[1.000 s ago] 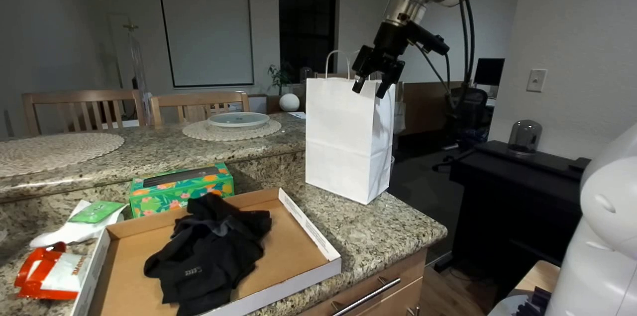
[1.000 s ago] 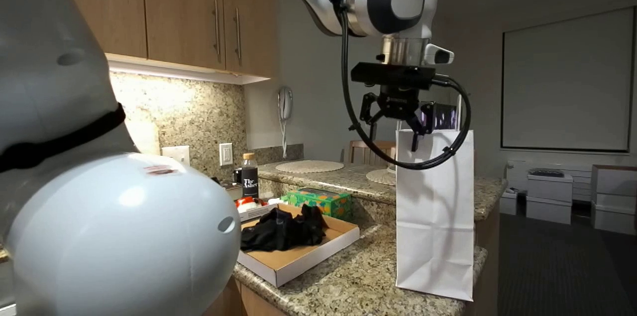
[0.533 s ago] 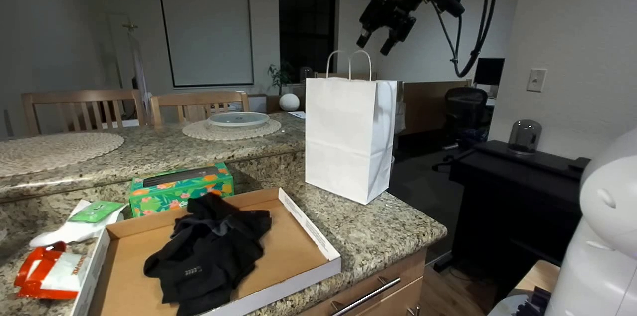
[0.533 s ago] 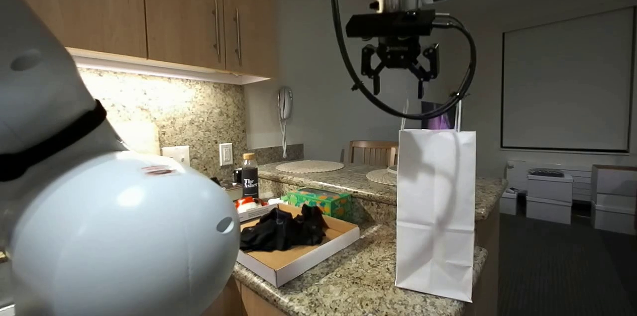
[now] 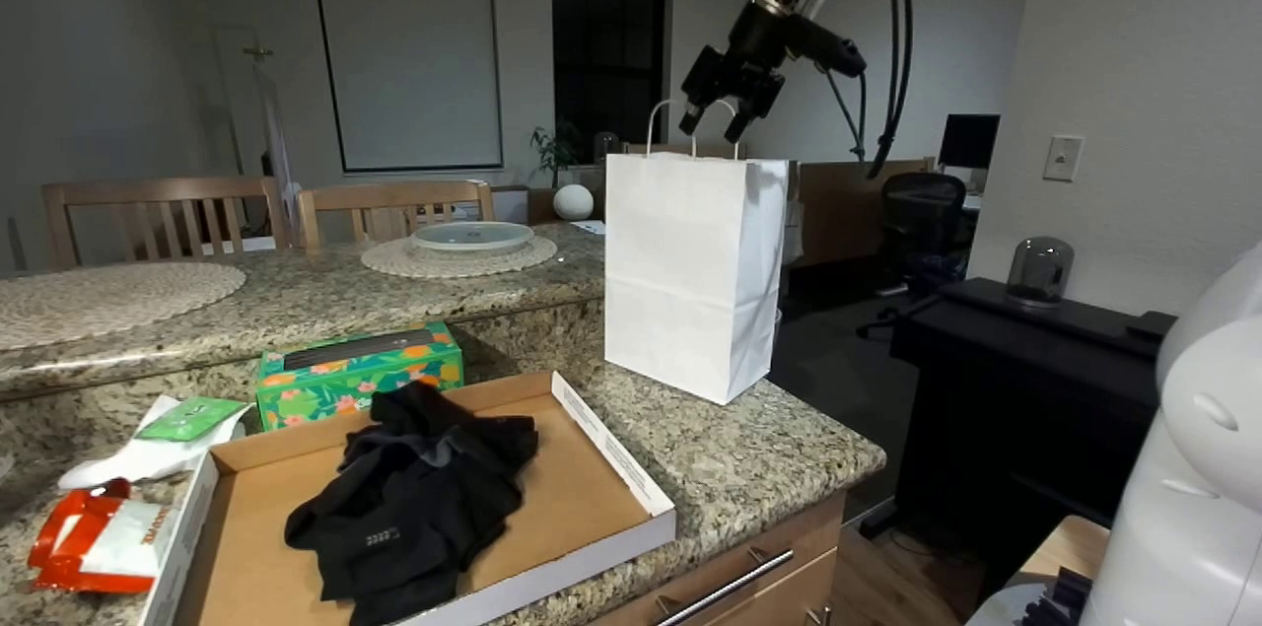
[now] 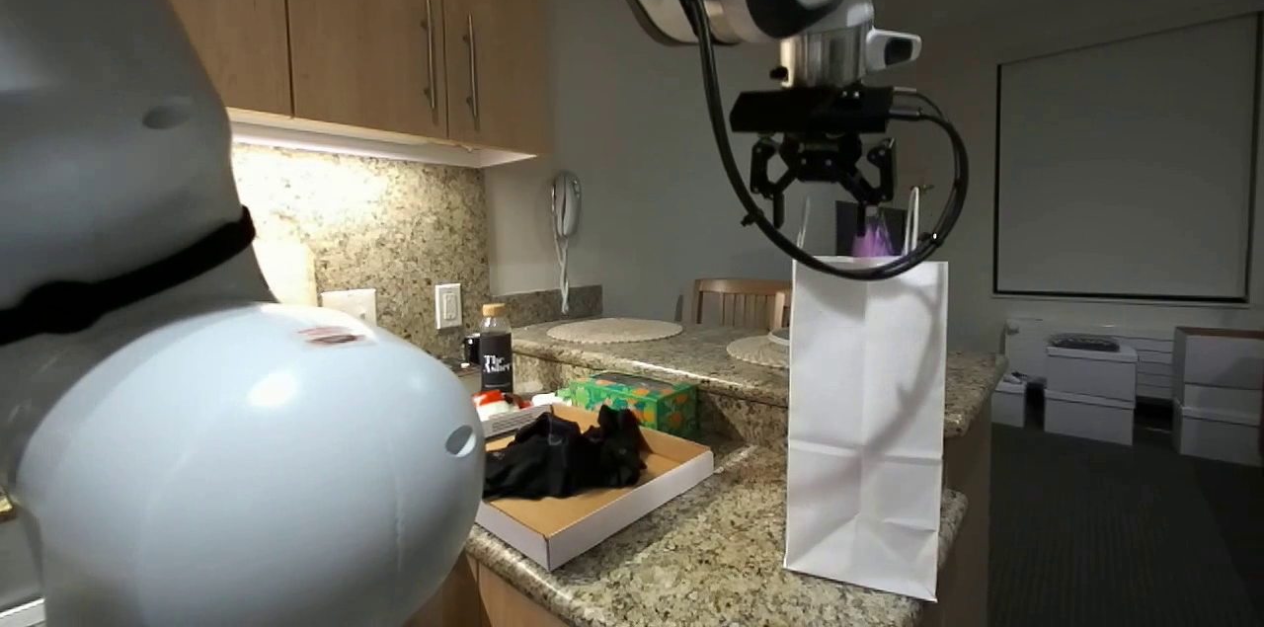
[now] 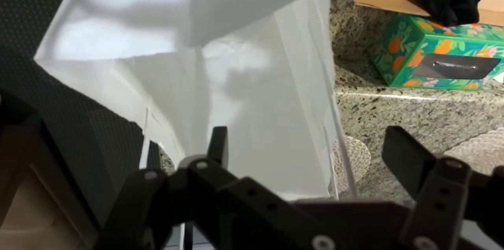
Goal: Place the black socks inside the white paper bag
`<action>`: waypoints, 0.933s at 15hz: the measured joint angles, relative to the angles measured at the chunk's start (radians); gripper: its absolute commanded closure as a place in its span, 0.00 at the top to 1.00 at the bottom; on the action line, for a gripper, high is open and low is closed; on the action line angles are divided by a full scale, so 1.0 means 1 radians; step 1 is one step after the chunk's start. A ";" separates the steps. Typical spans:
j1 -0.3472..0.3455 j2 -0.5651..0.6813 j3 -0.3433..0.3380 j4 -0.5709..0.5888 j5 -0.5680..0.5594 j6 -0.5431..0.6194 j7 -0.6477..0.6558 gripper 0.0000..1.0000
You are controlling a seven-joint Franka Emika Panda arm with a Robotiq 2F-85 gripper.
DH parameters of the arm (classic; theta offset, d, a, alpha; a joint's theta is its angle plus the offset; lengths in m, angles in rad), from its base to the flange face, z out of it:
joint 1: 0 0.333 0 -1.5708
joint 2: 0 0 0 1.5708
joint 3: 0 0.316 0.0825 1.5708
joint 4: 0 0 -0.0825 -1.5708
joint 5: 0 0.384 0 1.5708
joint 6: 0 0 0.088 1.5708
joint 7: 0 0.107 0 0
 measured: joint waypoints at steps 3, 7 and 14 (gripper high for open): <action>0.019 0.103 -0.014 0.030 0.039 -0.002 -0.078 1.00; 0.024 0.151 -0.008 0.053 0.053 -0.125 -0.179 1.00; 0.021 0.106 0.050 0.069 0.043 -0.363 -0.180 1.00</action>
